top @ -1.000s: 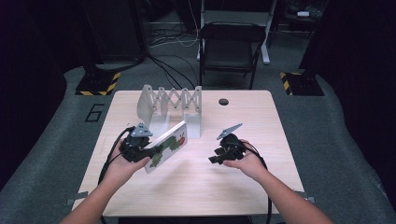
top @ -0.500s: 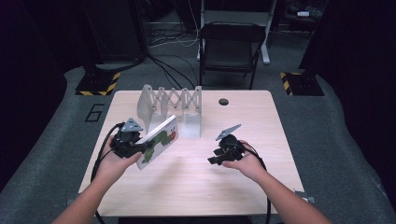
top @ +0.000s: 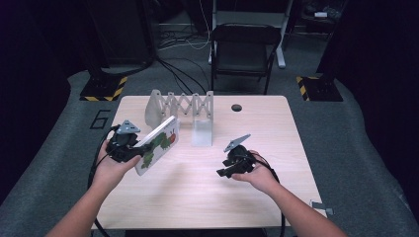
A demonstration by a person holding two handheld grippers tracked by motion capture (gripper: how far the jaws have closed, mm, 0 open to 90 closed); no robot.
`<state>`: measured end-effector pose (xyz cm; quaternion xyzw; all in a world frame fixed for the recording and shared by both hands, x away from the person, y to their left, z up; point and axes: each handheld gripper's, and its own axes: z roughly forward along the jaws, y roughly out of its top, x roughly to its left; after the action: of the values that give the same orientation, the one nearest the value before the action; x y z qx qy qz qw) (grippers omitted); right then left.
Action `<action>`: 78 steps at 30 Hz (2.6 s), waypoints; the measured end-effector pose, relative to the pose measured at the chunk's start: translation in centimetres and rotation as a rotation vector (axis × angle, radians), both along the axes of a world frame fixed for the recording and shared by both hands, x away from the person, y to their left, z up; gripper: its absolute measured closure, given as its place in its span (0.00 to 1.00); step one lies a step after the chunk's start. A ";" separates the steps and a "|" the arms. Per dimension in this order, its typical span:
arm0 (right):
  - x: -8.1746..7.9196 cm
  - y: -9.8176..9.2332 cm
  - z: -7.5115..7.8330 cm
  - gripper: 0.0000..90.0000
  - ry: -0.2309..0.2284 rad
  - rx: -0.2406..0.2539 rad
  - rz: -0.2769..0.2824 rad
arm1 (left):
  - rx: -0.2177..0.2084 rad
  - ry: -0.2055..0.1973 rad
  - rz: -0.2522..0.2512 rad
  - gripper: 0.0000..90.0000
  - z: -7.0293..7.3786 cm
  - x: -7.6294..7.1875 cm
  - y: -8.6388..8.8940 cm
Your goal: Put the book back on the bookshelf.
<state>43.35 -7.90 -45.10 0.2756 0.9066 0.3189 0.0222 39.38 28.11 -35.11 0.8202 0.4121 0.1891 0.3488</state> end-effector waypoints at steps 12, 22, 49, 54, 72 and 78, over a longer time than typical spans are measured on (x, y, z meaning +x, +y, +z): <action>-0.9 1.1 -0.1 0.55 -0.016 -0.005 0.037 | -0.001 0.000 0.044 0.84 0.5 0.5 1.0; -1.2 1.1 -0.2 0.55 -0.022 0.010 0.027 | -0.009 -0.014 0.085 0.84 1.0 1.3 1.3; -1.7 2.0 -1.0 0.55 -0.061 0.006 0.014 | -0.006 -0.027 0.208 0.84 1.1 4.0 0.7; -1.7 1.9 -1.0 0.55 -0.072 0.008 0.014 | -0.006 -0.026 0.227 0.84 1.0 4.6 0.6; -1.6 1.4 -1.4 0.55 -0.059 0.038 -0.028 | -0.014 -0.036 0.290 0.84 0.4 6.0 0.4; -1.5 1.3 -1.4 0.55 -0.061 0.031 -0.029 | -0.018 -0.039 0.300 0.84 0.3 6.2 0.0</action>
<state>41.81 -6.59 -46.48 0.2791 0.8963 0.3410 0.0500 45.58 28.15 -34.76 0.7426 0.5247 0.2513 0.3318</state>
